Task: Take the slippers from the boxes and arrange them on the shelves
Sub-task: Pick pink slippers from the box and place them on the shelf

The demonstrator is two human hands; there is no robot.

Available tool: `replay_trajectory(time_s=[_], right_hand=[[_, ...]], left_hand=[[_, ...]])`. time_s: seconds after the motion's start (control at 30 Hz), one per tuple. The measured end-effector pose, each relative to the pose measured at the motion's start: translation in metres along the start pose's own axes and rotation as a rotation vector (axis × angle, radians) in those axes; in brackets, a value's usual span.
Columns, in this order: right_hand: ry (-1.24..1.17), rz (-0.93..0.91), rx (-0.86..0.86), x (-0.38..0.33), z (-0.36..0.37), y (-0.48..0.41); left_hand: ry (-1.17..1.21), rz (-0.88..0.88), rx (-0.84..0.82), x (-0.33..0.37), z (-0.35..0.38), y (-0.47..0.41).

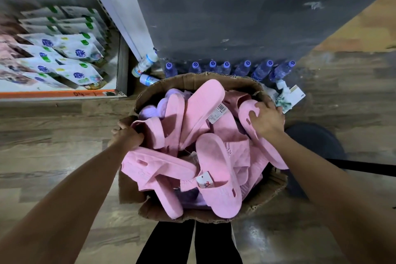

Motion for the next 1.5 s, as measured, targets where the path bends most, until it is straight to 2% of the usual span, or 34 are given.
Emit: replay_trajectory(time_s=[0.17, 0.27, 0.33, 0.4, 0.5, 0.67, 0.8, 0.93, 1.0, 1.17, 1.3, 1.5], right_hand=[[-0.129, 0.096, 0.085, 0.038, -0.015, -0.03], [-0.151, 0.114, 0.043, 0.049, 0.001, -0.032], [-0.157, 0.097, 0.087, 0.051, 0.003, -0.029], [-0.229, 0.217, 0.104, 0.064, -0.002, -0.032], [-0.395, 0.382, -0.017, 0.088, 0.006, -0.038], [-0.181, 0.41, 0.016, 0.106, 0.001, -0.03], [-0.378, 0.549, -0.152, 0.133, 0.035, -0.039], [-0.462, 0.586, -0.125, 0.143, 0.048, -0.051], [-0.428, 0.564, -0.141, 0.129, 0.043, -0.053], [-0.153, 0.402, -0.206, 0.11, 0.031, -0.061], [-0.013, 0.331, -0.246, 0.108, 0.028, -0.066], [0.25, 0.217, -0.318, 0.106, 0.024, -0.063]], left_hand=[[0.069, 0.086, 0.032, 0.006, -0.006, -0.042], [0.104, 0.089, 0.095, 0.006, -0.013, -0.03], [0.185, 0.097, 0.066, 0.015, -0.016, -0.001], [0.252, 0.02, 0.025, 0.02, -0.016, 0.021], [0.261, -0.137, 0.085, 0.008, -0.017, 0.048], [0.231, -0.157, 0.007, -0.015, -0.011, 0.053], [0.297, -0.193, 0.0, -0.025, -0.004, 0.041], [0.455, -0.227, -0.058, -0.029, 0.005, 0.047], [0.496, -0.245, -0.042, -0.036, 0.004, 0.053], [0.212, -0.227, 0.112, -0.027, 0.007, 0.067], [0.13, -0.262, 0.125, -0.03, 0.004, 0.06], [-0.144, -0.12, 0.139, -0.022, 0.003, 0.048]])
Point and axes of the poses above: each hand's wrist, its own y-axis away from the middle knuckle, its own z-axis out of the palm, x = y × z, the point moved 7 cm from there along -y, towards the middle knuckle, and after that the axes turned 13 degrees about -y, right-handed, at the moved point
